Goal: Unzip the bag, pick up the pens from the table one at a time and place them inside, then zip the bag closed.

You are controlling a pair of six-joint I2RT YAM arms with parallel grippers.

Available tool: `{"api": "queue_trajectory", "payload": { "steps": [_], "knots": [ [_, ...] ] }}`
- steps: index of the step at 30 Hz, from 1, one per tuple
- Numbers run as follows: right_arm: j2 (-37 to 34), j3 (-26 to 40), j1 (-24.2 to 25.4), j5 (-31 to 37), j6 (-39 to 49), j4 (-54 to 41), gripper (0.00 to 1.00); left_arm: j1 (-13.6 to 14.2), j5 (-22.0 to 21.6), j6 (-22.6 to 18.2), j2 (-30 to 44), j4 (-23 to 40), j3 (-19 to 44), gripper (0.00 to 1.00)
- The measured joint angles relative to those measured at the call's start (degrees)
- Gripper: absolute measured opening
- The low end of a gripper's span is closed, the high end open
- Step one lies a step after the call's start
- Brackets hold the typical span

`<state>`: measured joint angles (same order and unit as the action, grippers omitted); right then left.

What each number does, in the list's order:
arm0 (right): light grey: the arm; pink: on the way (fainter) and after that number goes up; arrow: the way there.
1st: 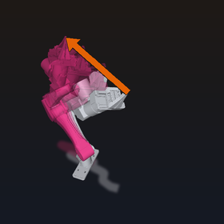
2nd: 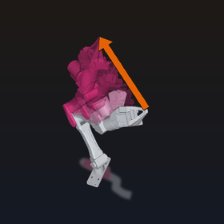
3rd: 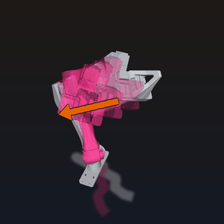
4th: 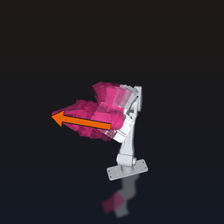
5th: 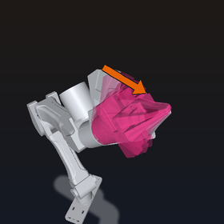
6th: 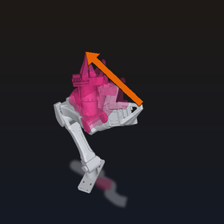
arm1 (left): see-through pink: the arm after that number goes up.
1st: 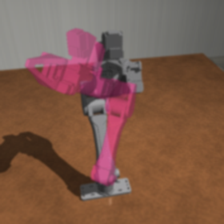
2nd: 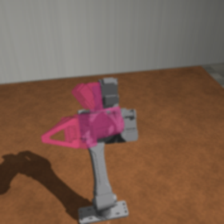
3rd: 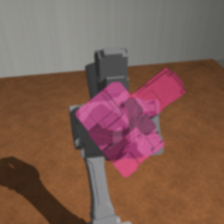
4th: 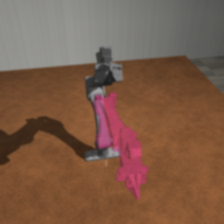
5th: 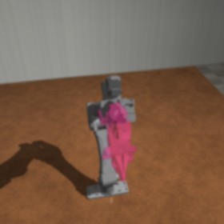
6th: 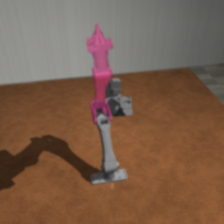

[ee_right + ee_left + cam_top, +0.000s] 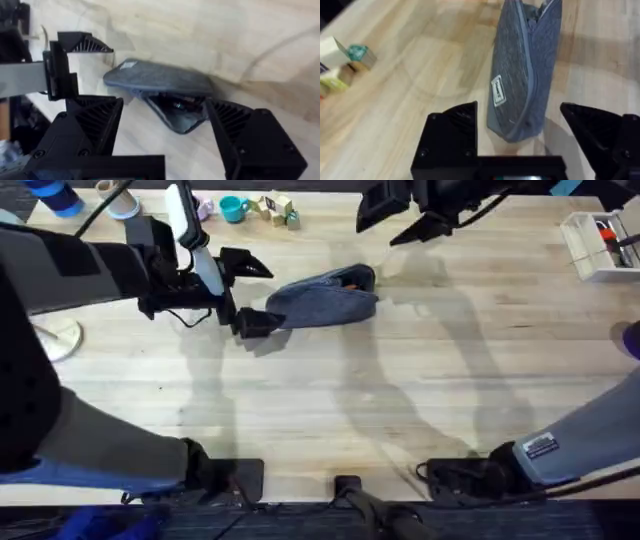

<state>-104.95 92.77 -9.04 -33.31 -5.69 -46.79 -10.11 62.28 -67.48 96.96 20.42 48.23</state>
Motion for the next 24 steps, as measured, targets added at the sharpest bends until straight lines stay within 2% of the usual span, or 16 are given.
{"api": "queue_trajectory", "payload": {
  "steps": [4,9,10,12,16,24],
  "knots": [
    [0.01,0.0,-0.09,-1.7,0.04,-3.96,0.996,0.0,-4.34,0.0,-3.28,7.34,2.35,0.993],
    [0.01,0.0,-0.09,-5.35,0.18,-7.47,0.996,0.0,-10.03,-0.03,-10.75,17.21,9.95,0.993],
    [0.01,0.0,-0.11,-10.03,2.4,-7.67,0.996,0.0,-15.33,-0.03,-17.13,28.66,17.12,0.993],
    [0.11,-0.62,-0.11,-11.3,3.07,-7.37,0.996,0.0,-17.19,-0.03,-18.49,33.74,18.84,0.993],
    [0.6,-4.88,-0.11,-11.79,3.21,-5.56,0.996,0.0,-18.17,-0.03,-18.49,36.91,18.97,0.993],
    [0.6,-10.47,-0.58,-11.91,3.14,3.34,0.995,0.0,-18.62,-0.03,-18.49,37.47,18.97,0.993]
  ]
}}
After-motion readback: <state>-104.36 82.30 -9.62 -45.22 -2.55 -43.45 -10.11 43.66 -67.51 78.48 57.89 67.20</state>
